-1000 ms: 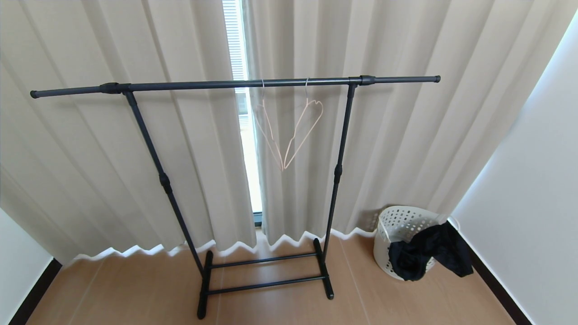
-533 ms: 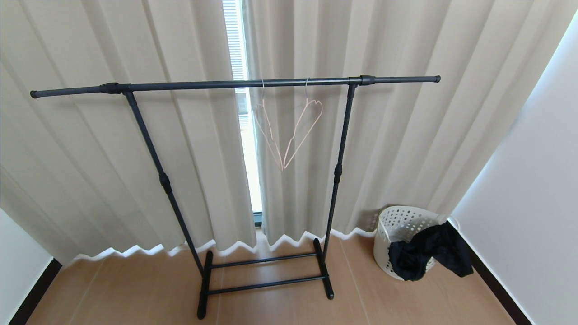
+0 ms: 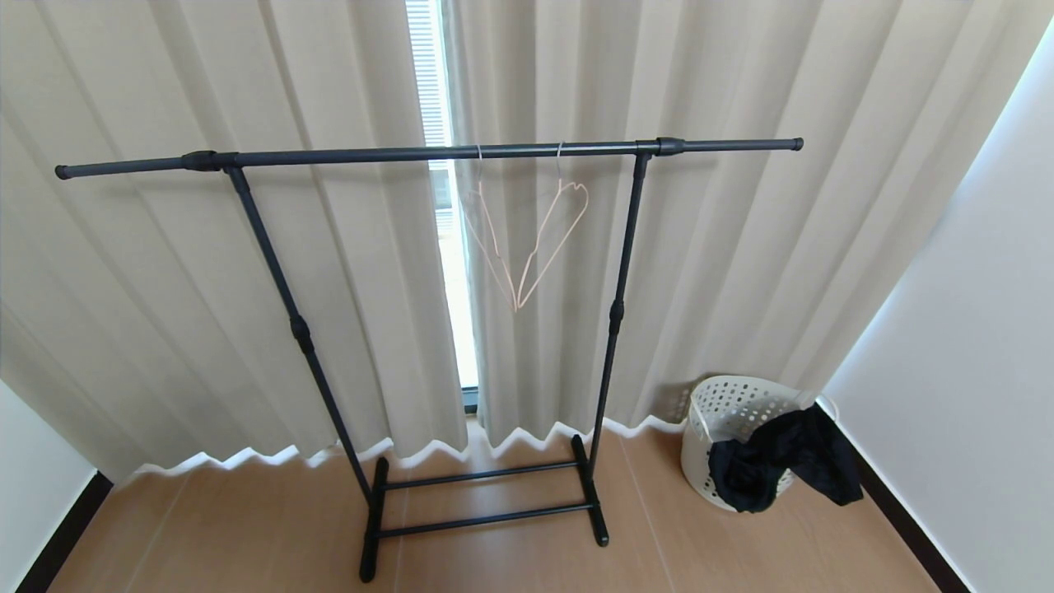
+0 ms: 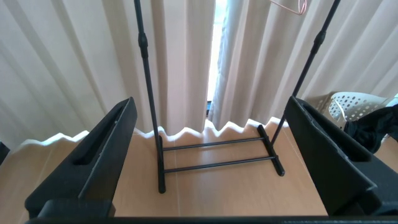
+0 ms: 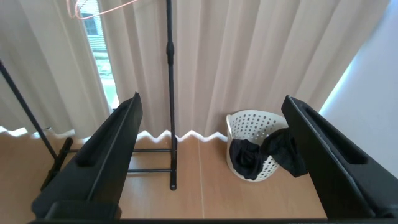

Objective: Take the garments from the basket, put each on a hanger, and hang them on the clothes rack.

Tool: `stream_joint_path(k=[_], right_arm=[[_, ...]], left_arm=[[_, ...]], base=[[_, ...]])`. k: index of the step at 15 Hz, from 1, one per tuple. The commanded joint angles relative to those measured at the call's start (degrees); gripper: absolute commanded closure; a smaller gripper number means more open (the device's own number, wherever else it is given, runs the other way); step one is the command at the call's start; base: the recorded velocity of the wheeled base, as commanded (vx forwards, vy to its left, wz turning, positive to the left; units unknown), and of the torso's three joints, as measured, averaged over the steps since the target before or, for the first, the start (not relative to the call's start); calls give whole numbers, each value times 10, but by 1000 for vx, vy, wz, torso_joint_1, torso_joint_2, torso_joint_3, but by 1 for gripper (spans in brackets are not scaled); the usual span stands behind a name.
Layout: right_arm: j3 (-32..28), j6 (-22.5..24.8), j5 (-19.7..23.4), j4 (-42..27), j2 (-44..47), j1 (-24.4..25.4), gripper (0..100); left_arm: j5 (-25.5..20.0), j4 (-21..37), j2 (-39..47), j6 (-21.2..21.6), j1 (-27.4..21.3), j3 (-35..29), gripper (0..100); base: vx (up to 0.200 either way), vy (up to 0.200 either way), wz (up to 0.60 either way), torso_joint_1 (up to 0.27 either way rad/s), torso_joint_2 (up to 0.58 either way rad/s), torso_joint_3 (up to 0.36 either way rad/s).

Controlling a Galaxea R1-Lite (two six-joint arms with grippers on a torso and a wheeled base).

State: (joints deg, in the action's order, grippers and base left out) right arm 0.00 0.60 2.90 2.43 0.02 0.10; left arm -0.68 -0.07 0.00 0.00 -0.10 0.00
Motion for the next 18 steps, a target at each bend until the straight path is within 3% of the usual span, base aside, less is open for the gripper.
stream_joint_path(k=[1, 14, 18], right_arm=[[0, 4, 7, 0, 0, 0, 0], [0, 3, 10, -1, 0, 1, 0], [0, 4, 10, -1, 0, 1, 0]], left_arm=[[0, 0, 0, 0, 0, 0, 0], [0, 0, 0, 0, 0, 0, 0], [0, 0, 0, 0, 0, 0, 0]], base=[[0, 0, 0, 0, 0, 0], [0, 0, 0, 0, 0, 0], [0, 0, 0, -143, 315, 171]])
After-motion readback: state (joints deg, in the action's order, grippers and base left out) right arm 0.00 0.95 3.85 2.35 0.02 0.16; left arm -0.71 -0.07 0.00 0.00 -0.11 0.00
